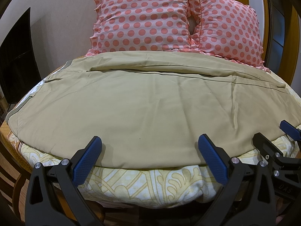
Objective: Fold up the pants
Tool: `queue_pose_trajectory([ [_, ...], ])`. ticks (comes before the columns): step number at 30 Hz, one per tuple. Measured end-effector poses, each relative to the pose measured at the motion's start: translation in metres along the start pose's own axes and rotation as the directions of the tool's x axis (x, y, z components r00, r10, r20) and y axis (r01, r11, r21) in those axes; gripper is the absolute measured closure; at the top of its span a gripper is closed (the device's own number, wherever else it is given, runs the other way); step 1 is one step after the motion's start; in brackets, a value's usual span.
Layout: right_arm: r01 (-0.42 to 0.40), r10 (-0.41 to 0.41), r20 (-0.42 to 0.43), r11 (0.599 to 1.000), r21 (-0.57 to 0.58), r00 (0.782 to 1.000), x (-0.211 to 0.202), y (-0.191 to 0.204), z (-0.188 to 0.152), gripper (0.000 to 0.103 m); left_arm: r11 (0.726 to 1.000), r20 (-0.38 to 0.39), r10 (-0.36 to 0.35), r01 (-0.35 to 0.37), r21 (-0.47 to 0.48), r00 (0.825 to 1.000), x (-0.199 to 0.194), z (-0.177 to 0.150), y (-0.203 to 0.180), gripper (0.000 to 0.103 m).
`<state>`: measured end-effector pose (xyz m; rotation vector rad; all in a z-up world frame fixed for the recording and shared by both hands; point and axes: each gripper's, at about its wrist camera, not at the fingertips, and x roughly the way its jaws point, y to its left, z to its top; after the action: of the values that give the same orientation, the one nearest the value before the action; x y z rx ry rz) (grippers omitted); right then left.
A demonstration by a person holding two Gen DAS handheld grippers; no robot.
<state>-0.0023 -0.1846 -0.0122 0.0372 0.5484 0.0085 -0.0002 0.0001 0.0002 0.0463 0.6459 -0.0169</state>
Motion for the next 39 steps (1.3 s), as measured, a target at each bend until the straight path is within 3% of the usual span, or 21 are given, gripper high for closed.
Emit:
queue_pose_trajectory([
  [35,-0.004,0.004,0.012,1.0,-0.006,1.0,0.002,0.01,-0.006,0.002,1.0,-0.001,-0.001,0.001,0.001,1.0,0.0,0.0,0.0,0.001],
  [39,-0.01,0.01,-0.012,1.0,-0.013,1.0,-0.005,-0.008,0.01,0.002,1.0,-0.02,-0.017,0.017,0.001,1.0,0.002,0.001,0.0,0.001],
])
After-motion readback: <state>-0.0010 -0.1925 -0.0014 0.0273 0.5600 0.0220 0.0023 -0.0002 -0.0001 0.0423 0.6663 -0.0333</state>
